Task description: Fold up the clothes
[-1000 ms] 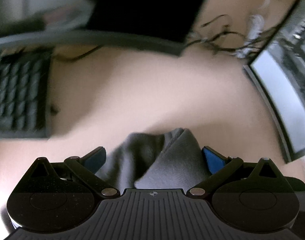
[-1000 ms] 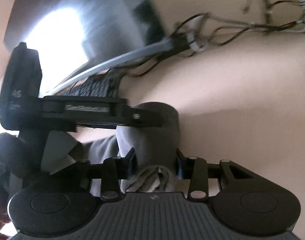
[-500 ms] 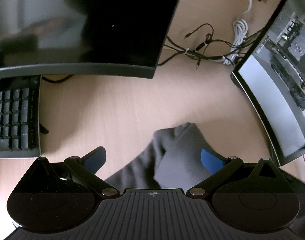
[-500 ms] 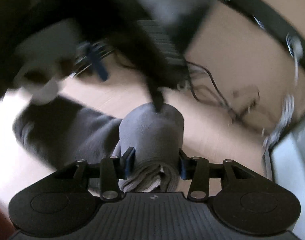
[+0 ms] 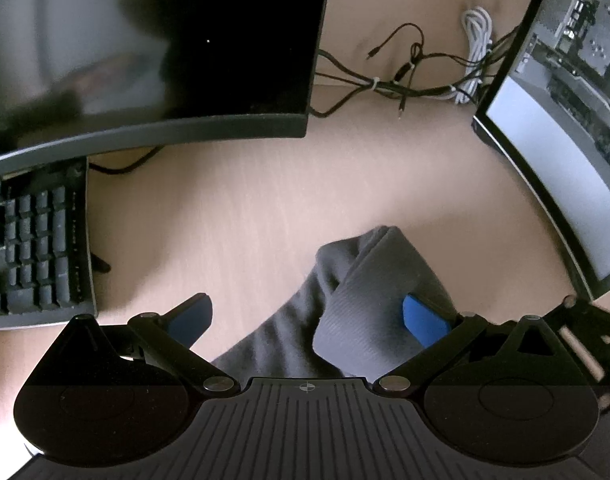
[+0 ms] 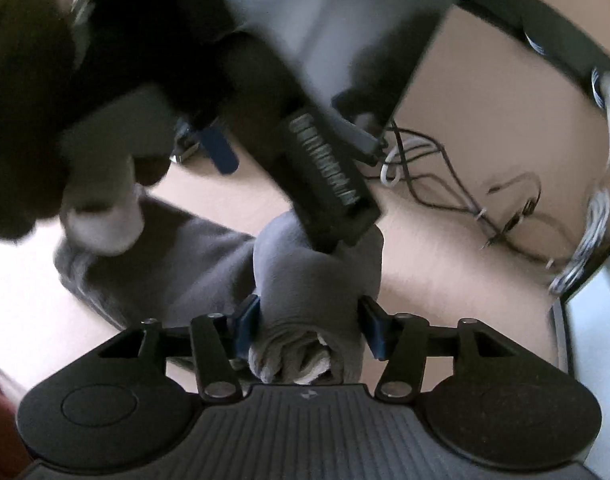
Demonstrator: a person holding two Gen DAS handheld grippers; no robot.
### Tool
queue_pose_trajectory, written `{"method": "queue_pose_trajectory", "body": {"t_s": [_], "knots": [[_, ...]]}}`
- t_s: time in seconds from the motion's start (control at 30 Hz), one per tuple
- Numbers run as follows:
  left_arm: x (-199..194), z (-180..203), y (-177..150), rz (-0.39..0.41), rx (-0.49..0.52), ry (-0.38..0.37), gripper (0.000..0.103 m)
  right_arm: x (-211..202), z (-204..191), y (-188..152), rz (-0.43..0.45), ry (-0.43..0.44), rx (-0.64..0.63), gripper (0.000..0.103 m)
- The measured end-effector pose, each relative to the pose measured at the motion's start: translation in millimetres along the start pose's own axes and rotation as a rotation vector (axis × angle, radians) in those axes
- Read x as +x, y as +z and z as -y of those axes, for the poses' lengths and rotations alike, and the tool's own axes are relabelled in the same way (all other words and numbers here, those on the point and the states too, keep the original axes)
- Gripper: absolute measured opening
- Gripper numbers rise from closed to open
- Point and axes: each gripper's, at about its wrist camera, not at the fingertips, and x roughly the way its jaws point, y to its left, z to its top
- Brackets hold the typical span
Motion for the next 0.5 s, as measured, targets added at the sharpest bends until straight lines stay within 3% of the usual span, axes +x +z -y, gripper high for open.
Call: {"method": "queue_pose_trajectory", "body": {"t_s": [0.27, 0.5], "knots": [[7.8, -12.2, -9.1, -0.024, -0.005, 0.022, 0.103, -11.0, 76.1, -8.0, 0.040, 0.311, 0.461, 0.062], [12.5, -25.5, -16.3, -0.048, -0.049, 0.021, 0.103, 12.7, 96.9, -24.2, 0.014, 0.358, 0.662, 0.066]]}}
